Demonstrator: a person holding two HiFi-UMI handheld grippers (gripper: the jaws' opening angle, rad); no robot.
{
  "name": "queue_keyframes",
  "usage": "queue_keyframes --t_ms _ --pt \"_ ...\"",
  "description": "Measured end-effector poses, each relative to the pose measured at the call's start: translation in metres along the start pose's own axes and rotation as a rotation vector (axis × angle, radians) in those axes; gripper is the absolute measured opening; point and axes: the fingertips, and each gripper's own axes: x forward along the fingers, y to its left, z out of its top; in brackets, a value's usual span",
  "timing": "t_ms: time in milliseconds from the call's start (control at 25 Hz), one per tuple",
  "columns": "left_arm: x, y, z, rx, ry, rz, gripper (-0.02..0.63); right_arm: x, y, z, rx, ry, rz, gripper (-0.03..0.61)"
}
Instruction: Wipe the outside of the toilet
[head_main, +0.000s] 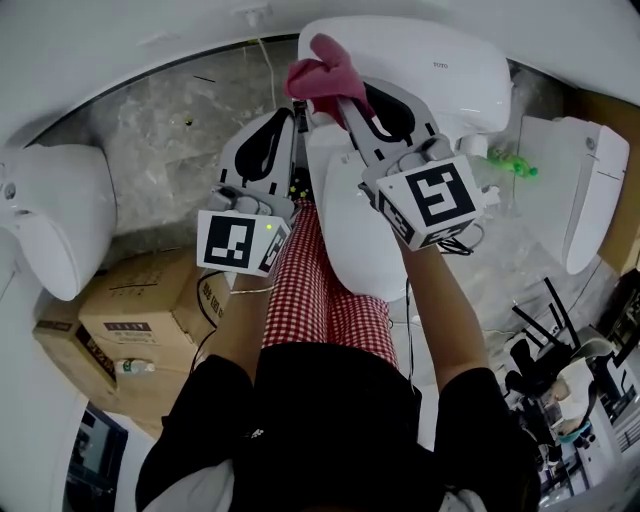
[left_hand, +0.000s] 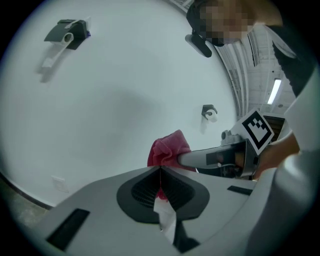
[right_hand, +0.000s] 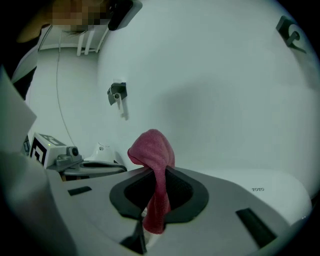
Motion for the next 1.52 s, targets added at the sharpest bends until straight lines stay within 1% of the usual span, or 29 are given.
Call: queue_keyframes --t_ms 120,200,400,480,800,960,1120,1360,1520 --pt "-0.002 0.003 0.000 0.002 0.000 0.004 0.011 0.011 0.010 -0.016 -0.014 0.057 0.018 0.060" --pt "-0.003 0.005 -0.002 -0.002 0.000 0.006 0.011 0.015 0.011 -0.026 -0.037 0.087 0.000 0.060" --pt "-0.005 0.008 -0.007 -0.003 0.013 0.003 0.011 0.021 0.006 -0.048 -0.140 0.172 -0.056 0.060" --pt "-0.004 0.008 -0.007 -0.003 0.014 0.002 0.011 0.021 0.003 -0.054 -0.153 0.188 -0.067 0.060" --pt "-0.002 0.000 -0.006 -0.008 0.011 -0.013 0.011 0.019 -0.003 -0.057 -0.188 0.208 -0.081 0.060" --pt "-0.001 -0.003 -0.006 -0.002 0.012 -0.020 0.011 0.016 -0.005 -0.056 -0.153 0.197 -0.086 0.060" --pt "0.001 -0.007 -0.003 0.005 0.007 -0.029 0.011 0.013 -0.009 -0.055 -0.140 0.188 -0.086 0.060" --pt "0.003 -0.017 -0.006 0.007 0.013 -0.039 0.011 0.005 -0.015 -0.055 -0.153 0.188 -0.095 0.060" --pt "0.004 -0.022 -0.008 0.003 0.017 -0.047 0.011 -0.002 -0.023 -0.053 -0.137 0.182 -0.108 0.060"
